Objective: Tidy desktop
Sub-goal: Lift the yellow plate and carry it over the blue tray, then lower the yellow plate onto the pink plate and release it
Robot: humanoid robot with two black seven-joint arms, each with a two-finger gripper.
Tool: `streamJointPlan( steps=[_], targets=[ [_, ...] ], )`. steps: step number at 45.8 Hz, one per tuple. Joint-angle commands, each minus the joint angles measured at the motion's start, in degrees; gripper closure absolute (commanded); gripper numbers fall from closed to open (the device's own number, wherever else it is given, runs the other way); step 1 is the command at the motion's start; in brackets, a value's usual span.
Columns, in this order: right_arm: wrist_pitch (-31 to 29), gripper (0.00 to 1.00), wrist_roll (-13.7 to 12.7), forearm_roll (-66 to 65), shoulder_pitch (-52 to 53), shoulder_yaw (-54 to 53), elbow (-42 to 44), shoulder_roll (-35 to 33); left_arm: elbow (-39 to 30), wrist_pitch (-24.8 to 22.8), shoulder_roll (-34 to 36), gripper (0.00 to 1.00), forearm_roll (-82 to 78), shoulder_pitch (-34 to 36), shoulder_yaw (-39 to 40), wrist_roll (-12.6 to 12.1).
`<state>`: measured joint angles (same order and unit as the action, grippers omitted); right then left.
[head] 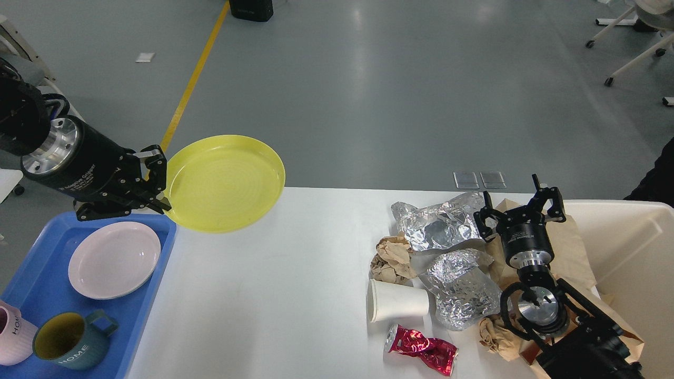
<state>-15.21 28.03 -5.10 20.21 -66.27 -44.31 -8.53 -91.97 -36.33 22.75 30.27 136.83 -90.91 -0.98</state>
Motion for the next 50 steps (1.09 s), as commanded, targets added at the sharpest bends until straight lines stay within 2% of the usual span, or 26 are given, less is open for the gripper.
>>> streamJointPlan(
  steps=[1, 13, 19, 25, 28, 34, 36, 41, 50],
  targets=[
    [0.0, 0.0, -0.08, 0.0, 0.0, 0.0, 0.01, 0.0, 3.1, 0.03, 1.94, 1.0, -0.13, -2.61, -1.72, -0.16],
    [0.0, 0.0, 0.01, 0.0, -0.08, 0.0, -0.07, 0.0, 19.09, -0.58, 6.6, 1.0, -0.13, -17.37, -2.43, -0.34],
    [0.0, 0.0, 0.01, 0.0, -0.08, 0.0, -0.07, 0.0, 28.32, -0.23, 10.81, 1.0, -0.3, -26.07, 0.03, -0.86],
    [0.0, 0.0, 0.01, 0.0, -0.08, 0.0, -0.07, 0.0, 39.12, 0.38, 13.19, 1.0, -0.39, -38.37, 7.05, -5.17],
    [0.0, 0.0, 0.01, 0.0, -0.08, 0.0, -0.07, 0.0, 43.87, 0.82, 14.86, 1.0, -0.65, -44.7, 12.32, -7.45],
    [0.0, 0.0, 0.0, 0.0, -0.08, 0.0, -0.07, 0.0, 50.56, 3.36, 18.03, 1.0, -2.5, -54.8, 23.83, -13.51],
    [0.0, 0.0, 0.01, 0.0, -0.08, 0.0, -0.07, 0.0, 53.19, 4.59, 17.94, 1.0, -4.16, -58.85, 27.79, -14.66],
    [0.0, 0.0, 0.01, 0.0, -0.08, 0.0, 0.01, 0.0, 57.24, 6.53, 17.15, 1.0, -8.21, -67.29, 35.36, -15.02],
    [0.0, 0.0, 0.01, 0.0, 0.0, 0.0, 0.01, 0.0, 57.51, 9.26, 16.27, 1.0, -10.5, -69.67, 37.48, -14.4]
  ],
)
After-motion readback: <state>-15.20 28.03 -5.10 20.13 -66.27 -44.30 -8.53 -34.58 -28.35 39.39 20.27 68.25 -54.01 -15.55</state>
